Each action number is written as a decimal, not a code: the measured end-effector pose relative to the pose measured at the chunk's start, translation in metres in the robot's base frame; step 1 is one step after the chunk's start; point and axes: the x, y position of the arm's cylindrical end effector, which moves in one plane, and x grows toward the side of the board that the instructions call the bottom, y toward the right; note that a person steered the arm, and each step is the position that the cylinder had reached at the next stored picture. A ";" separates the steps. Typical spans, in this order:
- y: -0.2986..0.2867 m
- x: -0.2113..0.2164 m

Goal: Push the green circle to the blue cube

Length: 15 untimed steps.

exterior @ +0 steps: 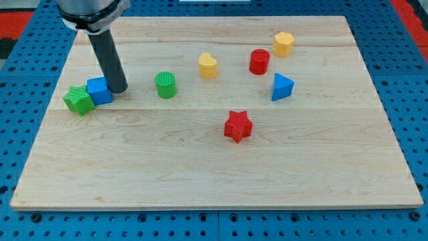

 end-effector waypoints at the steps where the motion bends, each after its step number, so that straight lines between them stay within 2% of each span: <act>1: -0.014 0.004; 4: -0.040 0.009; 10: 0.095 -0.049; 12: 0.120 -0.029; 15: 0.124 0.001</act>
